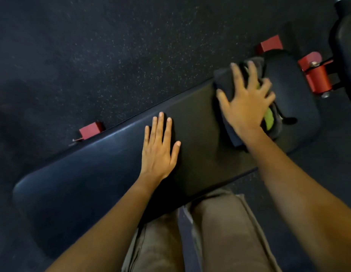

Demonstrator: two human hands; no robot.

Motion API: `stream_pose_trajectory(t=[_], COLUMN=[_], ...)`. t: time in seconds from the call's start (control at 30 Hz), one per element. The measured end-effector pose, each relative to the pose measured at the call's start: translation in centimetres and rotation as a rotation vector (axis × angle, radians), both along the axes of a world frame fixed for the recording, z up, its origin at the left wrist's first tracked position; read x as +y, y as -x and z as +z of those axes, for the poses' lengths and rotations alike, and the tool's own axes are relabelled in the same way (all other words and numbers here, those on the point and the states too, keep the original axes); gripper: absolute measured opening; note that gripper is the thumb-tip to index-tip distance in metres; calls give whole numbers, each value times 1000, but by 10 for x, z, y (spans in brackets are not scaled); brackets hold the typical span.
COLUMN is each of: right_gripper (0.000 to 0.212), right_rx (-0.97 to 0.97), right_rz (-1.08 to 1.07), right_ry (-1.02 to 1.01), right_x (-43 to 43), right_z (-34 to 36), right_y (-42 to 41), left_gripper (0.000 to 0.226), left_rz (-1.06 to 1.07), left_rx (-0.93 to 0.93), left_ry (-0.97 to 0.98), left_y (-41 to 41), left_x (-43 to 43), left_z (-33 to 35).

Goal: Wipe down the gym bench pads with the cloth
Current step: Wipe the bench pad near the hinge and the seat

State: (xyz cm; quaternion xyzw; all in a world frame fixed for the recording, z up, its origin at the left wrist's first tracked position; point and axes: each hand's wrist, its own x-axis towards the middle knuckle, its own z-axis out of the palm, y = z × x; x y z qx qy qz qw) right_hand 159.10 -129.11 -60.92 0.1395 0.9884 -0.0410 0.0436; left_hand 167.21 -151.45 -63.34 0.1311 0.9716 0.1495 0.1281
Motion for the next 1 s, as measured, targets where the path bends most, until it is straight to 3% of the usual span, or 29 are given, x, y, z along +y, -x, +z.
stream_pose_trajectory(t=[0.17,0.23,0.3,0.4,0.47,0.5,0.57,0.67,0.73,0.8,0.9,1.0], right_gripper=[64,62,61,64,66,66,67,66,63,62,64,63], right_rx=[17,27,23,-11,-101,-126,-79,-9,11,-18,-131,-179], right_rz=[618,719,632,66,-145,-111,155,608,723,568,172,139], right_ry=[3,21,-2,71,142,140,123,158,209,249,293,271], right_x=[43,87,128,165,164,164,158,179,209,231,224,189], right_z=[2,5,3,-1,-5,-4,-1,2,1,-3,-8,-10], right_y=[-59,-87,-83,-24,25,39,37,-18,-50,-48,2,71], left_gripper=[68,71,74,75,75,75,75,75,75,74,72,71], left_rz=[-32,-22,-43,-44,48,79,92,111,120,83,76,157], left_rx=[11,-3,-11,-10,-25,-27,-2,4,-13,-23,-20,-26], left_ry=[1,26,54,102,131,137,114,72,56,37,25,26], left_y=[24,28,31,38,40,40,40,42,44,47,45,42], left_x=[38,60,85,137,155,162,163,177,200,224,254,268], left_z=[-2,-1,-1,-2,-2,-2,-2,1,4,5,5,3])
